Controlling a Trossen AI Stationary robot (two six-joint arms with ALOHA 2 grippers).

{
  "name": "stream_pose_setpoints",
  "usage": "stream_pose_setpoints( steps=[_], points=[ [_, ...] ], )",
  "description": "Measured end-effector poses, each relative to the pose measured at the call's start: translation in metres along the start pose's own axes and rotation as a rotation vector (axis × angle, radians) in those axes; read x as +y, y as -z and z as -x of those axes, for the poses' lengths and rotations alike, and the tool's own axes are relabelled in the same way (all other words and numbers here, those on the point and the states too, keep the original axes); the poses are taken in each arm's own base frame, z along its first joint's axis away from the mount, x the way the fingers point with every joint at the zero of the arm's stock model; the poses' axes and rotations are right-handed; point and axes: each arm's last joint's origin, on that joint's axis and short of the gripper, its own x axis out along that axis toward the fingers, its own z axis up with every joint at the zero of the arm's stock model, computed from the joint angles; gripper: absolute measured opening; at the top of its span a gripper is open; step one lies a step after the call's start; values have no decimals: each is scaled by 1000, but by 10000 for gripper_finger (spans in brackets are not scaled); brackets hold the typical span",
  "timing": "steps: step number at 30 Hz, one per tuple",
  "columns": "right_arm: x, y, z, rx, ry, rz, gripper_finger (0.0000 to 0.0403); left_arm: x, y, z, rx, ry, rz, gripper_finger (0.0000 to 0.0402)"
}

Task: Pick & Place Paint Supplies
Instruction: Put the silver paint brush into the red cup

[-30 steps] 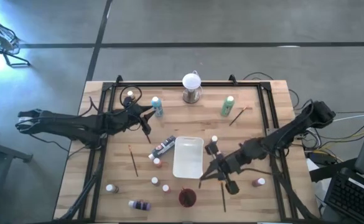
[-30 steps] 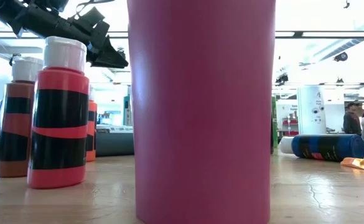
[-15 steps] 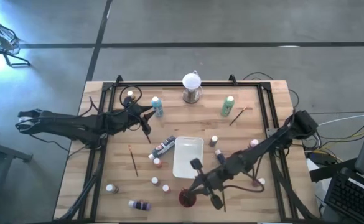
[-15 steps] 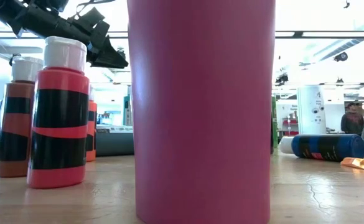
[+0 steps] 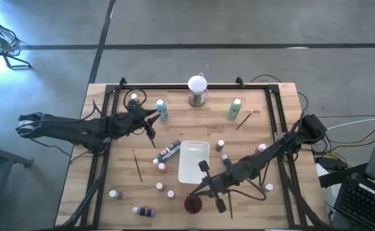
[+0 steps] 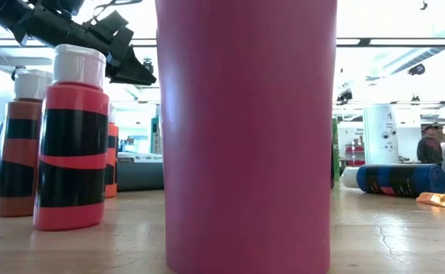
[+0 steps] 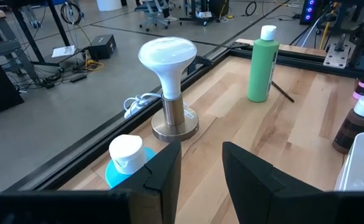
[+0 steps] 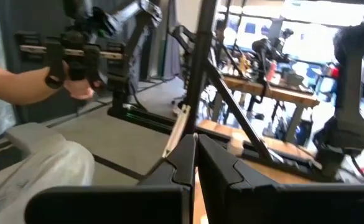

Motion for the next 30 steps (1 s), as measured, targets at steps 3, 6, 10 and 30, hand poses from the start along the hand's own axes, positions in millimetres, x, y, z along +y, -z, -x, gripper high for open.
stream_pose_setpoints(
  steps=[3, 6, 10, 30],
  points=[
    [0, 0, 0, 0, 6, -11, 8, 0, 0, 0, 0, 0, 0, 124],
    [0, 5, -2, 10, 23, -25, 8, 0, 0, 0, 2, 0, -1, 124],
    [2, 22, -7, 37, 29, -55, 8, 0, 0, 0, 4, 0, -3, 123],
    [8, 45, -11, 112, 40, -118, 8, 0, 1, 0, 12, -1, -8, 124]
  ],
)
